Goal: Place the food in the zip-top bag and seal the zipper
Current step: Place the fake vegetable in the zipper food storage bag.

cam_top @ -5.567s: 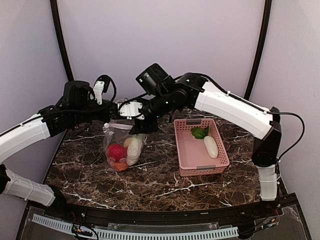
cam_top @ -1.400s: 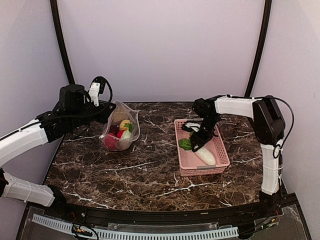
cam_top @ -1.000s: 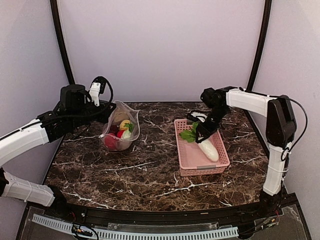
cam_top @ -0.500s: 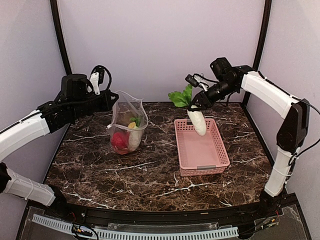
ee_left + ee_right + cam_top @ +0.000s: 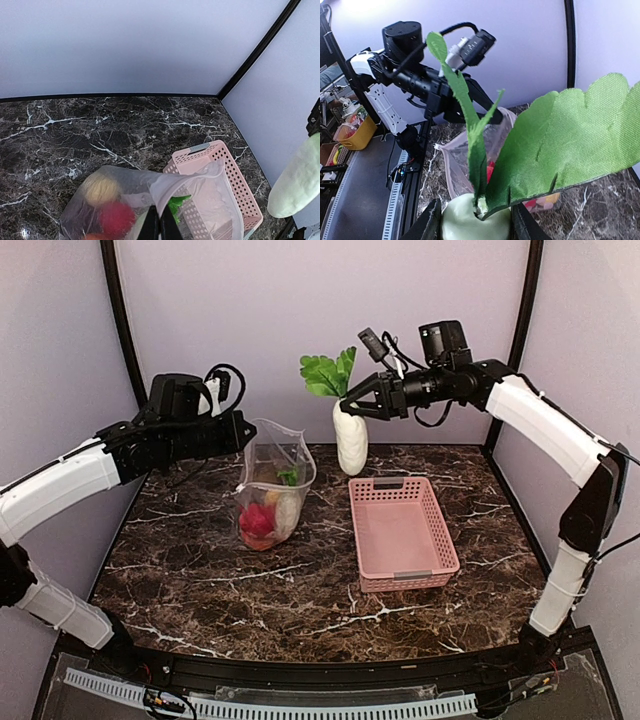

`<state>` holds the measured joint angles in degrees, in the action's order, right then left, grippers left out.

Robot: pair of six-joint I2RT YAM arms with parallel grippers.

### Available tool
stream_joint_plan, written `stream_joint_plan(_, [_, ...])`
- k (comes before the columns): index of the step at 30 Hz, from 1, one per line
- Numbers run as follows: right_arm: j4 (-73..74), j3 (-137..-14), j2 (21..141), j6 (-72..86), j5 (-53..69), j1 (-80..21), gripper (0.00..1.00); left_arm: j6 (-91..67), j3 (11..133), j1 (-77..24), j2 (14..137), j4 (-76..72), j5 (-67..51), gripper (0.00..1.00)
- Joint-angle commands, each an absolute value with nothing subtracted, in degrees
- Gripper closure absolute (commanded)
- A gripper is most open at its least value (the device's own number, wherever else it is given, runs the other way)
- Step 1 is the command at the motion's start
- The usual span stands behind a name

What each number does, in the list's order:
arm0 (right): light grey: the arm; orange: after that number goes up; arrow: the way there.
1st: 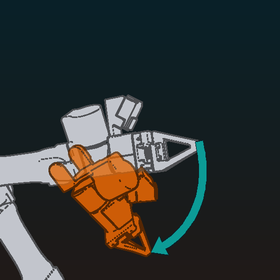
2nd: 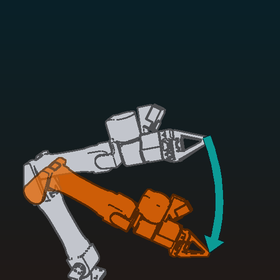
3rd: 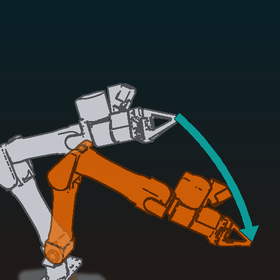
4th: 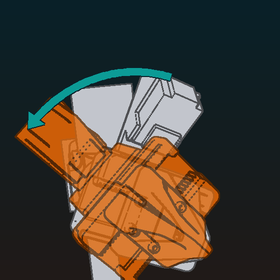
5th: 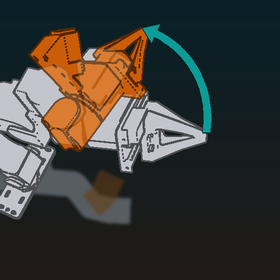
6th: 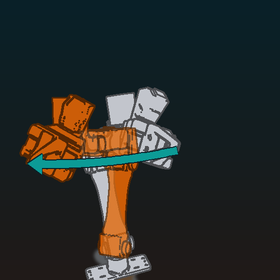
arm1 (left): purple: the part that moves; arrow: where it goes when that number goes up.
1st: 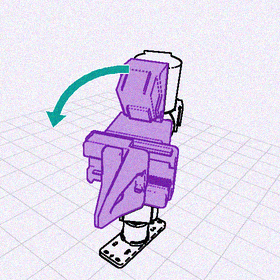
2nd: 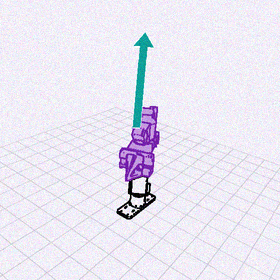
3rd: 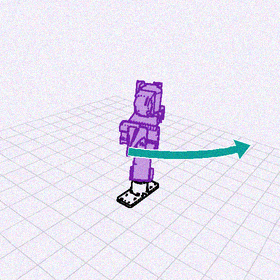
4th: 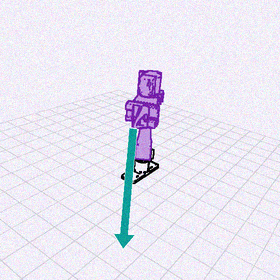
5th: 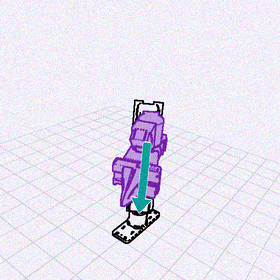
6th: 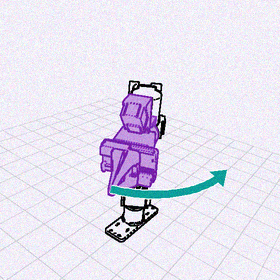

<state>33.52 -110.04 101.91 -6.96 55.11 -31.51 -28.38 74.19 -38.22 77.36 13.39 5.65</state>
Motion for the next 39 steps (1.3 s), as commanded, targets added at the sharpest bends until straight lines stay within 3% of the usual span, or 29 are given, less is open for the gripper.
stream_joint_plan(1, [22.31,-110.0,101.71,-1.46,58.49,-33.91,0.62,-29.37,77.12,-38.58,78.73,15.68,6.34,0.99])
stream_joint_plan(10, [13.11,-109.2,105.38,5.79,59.69,-37.27,0.62,-30.09,76.04,-38.57,78.07,15.34,6.29,0.99])
stream_joint_plan(25, [14.93,-126.45,120.13,3.21,48.25,-40.99,0.59,-29.85,74.96,-38.59,76.03,14.77,8.01,0.99])
stream_joint_plan(31, [15.86,-129.82,122.68,1.67,42.68,-43.13,0.51,-30.83,74.06,-38.59,76.24,13.87,8.72,0.99])
stream_joint_plan(36, [18.39,-126.48,121.06,-2.84,37.72,-45.72,0.21,-32.16,72.41,-38.59,75.82,12.57,9.69,0.99])
stream_joint_plan(39, [21.08,-123.64,117.95,-4.5,37.49,-45.51,0.18,-32.38,72.21,-38.56,75.72,12.44,10.03,0.99])
